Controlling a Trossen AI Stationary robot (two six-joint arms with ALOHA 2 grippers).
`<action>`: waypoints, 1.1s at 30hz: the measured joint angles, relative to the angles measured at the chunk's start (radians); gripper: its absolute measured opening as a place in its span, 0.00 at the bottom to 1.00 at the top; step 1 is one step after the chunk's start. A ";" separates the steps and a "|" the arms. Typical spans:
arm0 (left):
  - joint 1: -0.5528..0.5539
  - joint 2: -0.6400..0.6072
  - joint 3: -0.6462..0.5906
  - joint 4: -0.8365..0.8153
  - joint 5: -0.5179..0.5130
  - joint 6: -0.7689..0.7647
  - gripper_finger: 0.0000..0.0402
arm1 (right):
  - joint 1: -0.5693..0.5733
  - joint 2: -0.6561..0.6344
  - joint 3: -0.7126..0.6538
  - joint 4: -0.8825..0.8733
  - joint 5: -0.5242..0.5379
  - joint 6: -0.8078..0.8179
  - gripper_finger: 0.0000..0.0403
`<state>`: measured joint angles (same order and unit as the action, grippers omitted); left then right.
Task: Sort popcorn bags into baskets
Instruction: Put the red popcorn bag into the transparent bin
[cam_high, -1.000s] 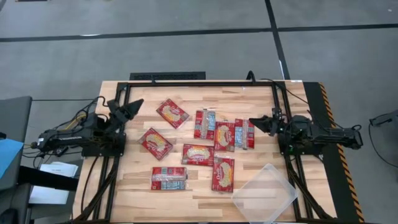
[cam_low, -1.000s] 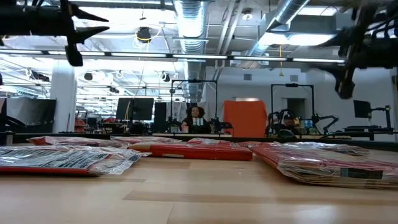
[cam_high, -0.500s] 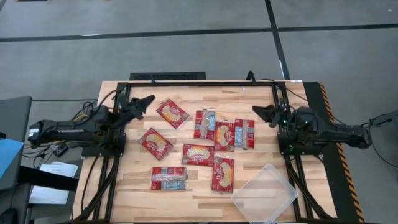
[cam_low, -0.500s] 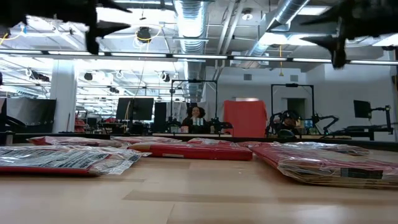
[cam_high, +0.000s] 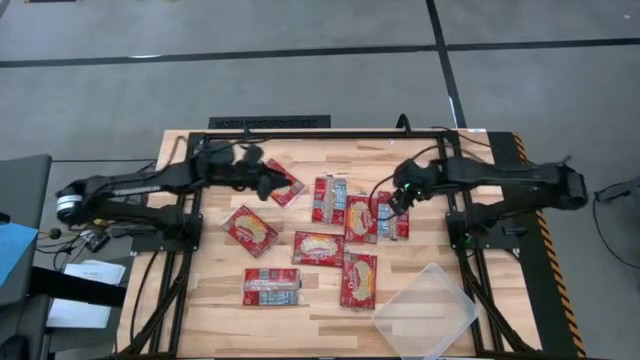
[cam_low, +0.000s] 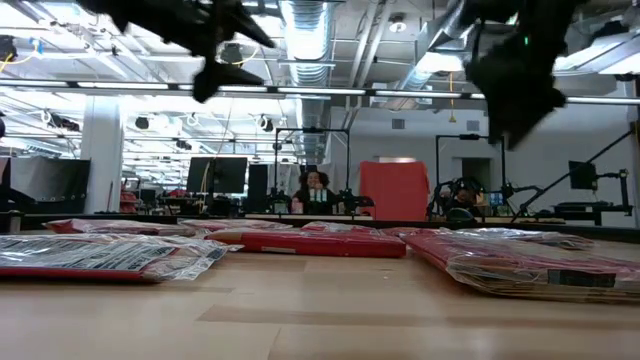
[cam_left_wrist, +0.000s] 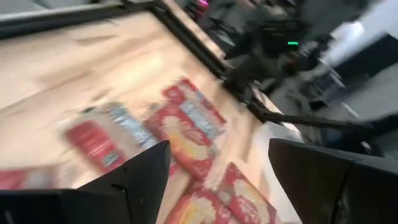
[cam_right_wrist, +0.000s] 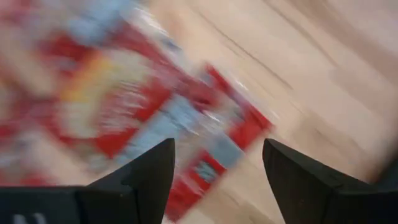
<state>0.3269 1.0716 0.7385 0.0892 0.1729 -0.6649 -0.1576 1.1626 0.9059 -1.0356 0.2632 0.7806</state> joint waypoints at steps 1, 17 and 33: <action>0.005 0.046 0.004 0.054 0.036 0.001 0.65 | 0.011 0.019 -0.014 -0.027 0.007 0.060 0.67; 0.009 0.824 0.221 0.756 0.447 -0.267 0.63 | 0.166 -0.230 -0.462 0.312 -0.009 0.685 0.67; -0.050 1.139 0.691 0.230 0.519 -0.081 0.63 | 0.138 -0.254 -0.684 0.690 -0.007 0.603 0.66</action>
<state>0.2768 2.2110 1.4299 0.3190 0.6921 -0.7461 -0.0193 0.9089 0.2224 -0.3451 0.2561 1.3839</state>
